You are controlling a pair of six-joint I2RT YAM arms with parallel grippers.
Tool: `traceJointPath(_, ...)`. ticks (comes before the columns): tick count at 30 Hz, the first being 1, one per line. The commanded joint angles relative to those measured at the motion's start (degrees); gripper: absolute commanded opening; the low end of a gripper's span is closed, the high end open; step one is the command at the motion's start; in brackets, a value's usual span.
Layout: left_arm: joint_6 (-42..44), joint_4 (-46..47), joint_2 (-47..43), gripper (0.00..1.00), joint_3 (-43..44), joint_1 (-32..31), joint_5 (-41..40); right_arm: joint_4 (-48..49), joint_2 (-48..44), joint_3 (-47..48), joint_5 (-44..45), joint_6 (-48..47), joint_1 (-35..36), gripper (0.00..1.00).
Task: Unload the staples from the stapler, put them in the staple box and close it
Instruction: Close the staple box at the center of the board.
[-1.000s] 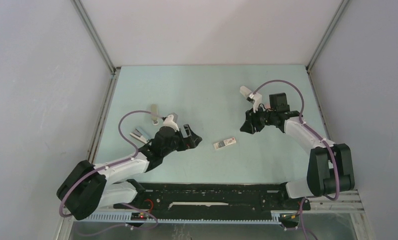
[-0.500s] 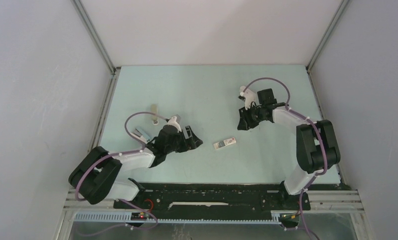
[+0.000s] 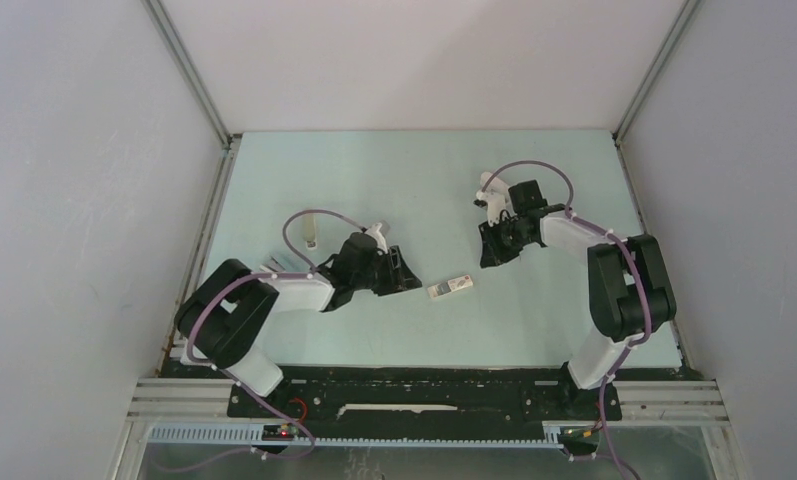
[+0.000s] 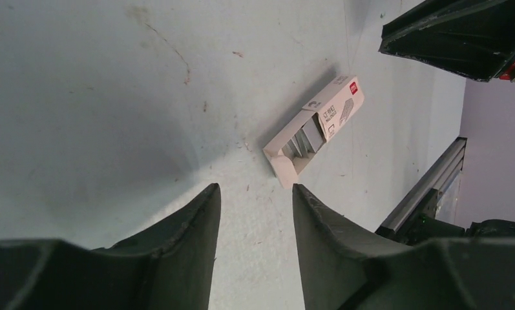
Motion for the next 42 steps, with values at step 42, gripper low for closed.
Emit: traceJointPath(42,2.01,-4.06,10.76,0.25,11.64,-3.23,7.69,-2.52,3.99,1.30,3.16,-2.84,6.33,0.26)
